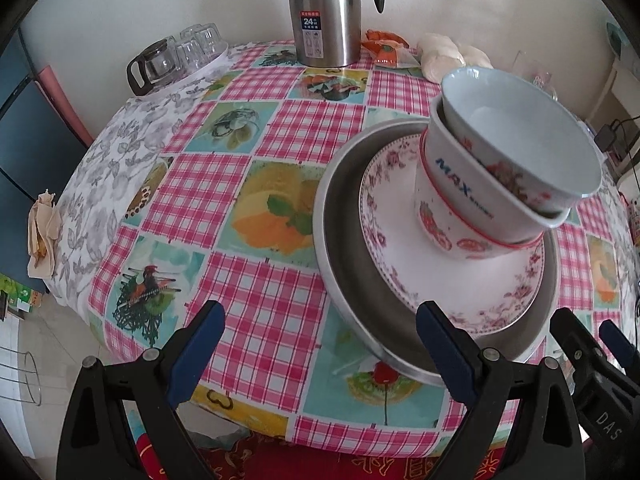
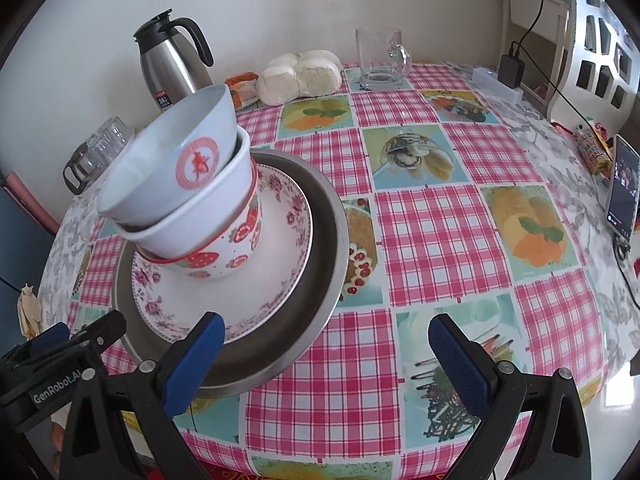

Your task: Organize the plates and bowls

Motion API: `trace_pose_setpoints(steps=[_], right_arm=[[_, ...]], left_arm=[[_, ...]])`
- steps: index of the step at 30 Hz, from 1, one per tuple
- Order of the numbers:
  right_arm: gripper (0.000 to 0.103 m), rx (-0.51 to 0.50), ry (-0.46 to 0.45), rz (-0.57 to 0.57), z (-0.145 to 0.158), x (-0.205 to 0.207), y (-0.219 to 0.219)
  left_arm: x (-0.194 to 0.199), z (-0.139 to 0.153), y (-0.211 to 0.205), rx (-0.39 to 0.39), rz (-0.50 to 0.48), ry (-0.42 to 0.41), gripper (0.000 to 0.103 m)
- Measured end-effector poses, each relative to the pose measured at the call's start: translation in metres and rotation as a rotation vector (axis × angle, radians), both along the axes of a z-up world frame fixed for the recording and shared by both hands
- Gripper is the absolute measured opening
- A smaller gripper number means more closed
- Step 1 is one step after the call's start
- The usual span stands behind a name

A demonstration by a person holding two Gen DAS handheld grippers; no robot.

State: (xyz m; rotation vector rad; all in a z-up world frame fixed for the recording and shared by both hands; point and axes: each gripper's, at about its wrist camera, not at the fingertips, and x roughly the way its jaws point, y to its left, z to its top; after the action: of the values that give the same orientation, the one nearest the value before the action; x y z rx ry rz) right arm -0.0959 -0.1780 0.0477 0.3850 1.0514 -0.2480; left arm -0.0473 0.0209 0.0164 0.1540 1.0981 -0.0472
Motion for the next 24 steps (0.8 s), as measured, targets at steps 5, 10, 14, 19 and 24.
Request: trace_pose_setpoints(steps=[5, 10, 14, 19, 24], right_arm=[[0.103, 0.001, 0.005, 0.0, -0.002, -0.006, 0.001], [0.103, -0.001, 0.01, 0.0, -0.003, -0.008, 0.0], [0.103, -0.001, 0.012, 0.0, -0.005, -0.009, 0.0], [0.103, -0.003, 0.016, 0.002, -0.006, -0.012, 0.002], [0.103, -0.005, 0.019, 0.003, -0.006, -0.013, 0.002]], left_arm=[[-0.004, -0.005, 0.004, 0.005, 0.003, 0.007, 0.096], [-0.006, -0.007, 0.006, 0.005, 0.004, 0.011, 0.096], [-0.006, -0.007, 0.007, 0.005, 0.005, 0.011, 0.096], [-0.008, -0.009, 0.009, 0.004, 0.012, 0.012, 0.096], [-0.008, -0.009, 0.012, 0.001, 0.02, 0.014, 0.096]])
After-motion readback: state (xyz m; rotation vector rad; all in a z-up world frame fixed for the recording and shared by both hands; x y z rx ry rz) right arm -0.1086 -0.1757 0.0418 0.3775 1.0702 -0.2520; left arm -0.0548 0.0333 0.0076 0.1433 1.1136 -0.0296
